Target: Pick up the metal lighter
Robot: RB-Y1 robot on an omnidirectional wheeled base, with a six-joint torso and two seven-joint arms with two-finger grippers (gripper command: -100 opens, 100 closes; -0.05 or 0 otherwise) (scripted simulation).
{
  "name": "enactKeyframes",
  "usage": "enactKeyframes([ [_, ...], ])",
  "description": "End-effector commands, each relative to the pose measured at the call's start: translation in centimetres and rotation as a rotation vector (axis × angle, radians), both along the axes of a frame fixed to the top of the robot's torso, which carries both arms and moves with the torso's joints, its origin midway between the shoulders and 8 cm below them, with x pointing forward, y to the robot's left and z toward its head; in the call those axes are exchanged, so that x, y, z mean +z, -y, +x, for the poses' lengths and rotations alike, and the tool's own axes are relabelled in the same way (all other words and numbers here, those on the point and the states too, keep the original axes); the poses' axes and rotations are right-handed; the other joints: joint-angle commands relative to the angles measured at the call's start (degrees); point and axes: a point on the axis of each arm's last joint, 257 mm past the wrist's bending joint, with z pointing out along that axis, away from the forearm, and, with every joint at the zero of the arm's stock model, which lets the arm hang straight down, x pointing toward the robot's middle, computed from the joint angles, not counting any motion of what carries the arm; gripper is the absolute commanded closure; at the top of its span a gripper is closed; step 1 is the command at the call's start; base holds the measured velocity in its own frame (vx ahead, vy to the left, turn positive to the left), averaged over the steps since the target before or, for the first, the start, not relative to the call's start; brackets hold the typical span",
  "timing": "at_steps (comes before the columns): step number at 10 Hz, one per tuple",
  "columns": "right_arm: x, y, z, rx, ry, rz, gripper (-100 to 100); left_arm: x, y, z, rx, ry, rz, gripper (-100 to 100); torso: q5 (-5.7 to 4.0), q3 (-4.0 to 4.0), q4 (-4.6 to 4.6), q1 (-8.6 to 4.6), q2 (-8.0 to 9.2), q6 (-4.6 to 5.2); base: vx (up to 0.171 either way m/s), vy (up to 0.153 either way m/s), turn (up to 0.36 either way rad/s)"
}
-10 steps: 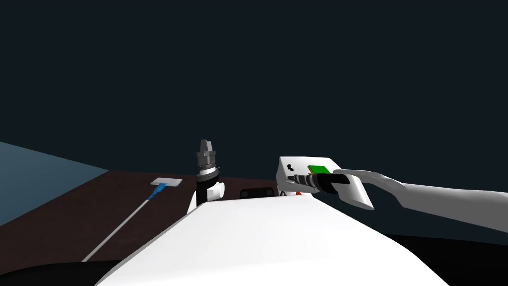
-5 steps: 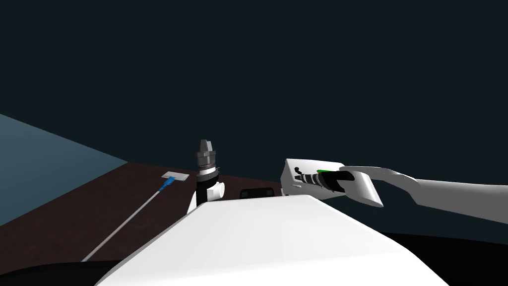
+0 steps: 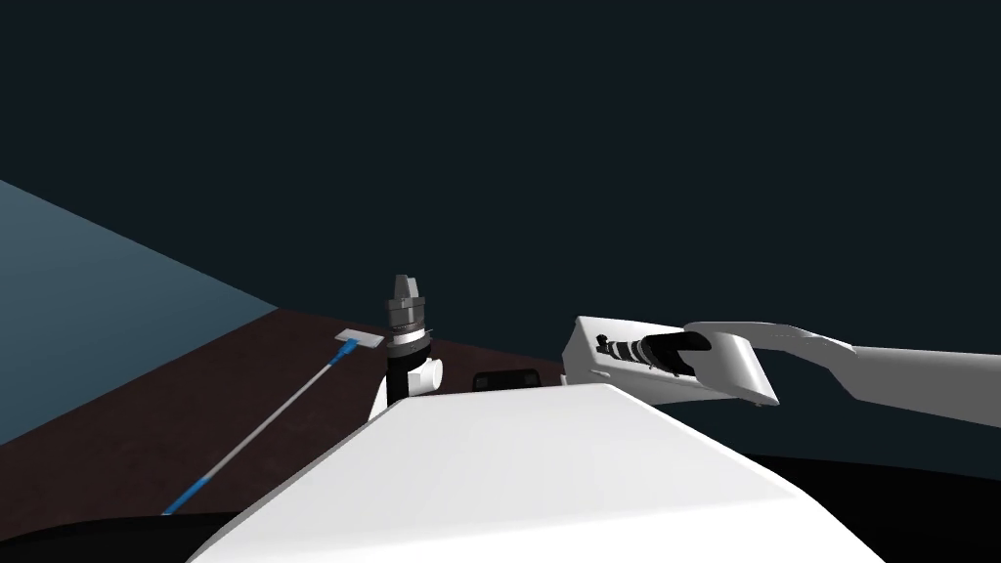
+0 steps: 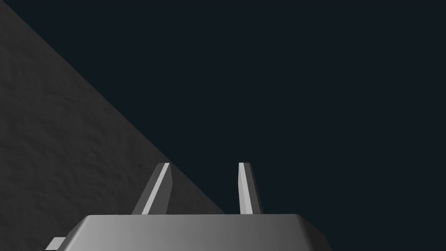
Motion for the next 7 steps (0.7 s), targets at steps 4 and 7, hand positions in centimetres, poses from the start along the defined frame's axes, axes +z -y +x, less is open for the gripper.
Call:
enactKeyframes([
  [4,0.9,2.1,0.4,-0.015,-0.008,-0.045,0,0.0,0.0,0.0,0.0,0.0,0.0,0,-0.03,-0.02,-0.01,-0.13,-0.03,0.03,0.026,0.063,0.023],
  [7,-0.5,2.7,1.1,-0.018,0.008,-0.048,-100,0.0,0.0,0.0,0.0,0.0,0.0,0,-0.1,0.09,0.04,-0.32,0.16,0.03,-0.023,0.019,0.017],
])
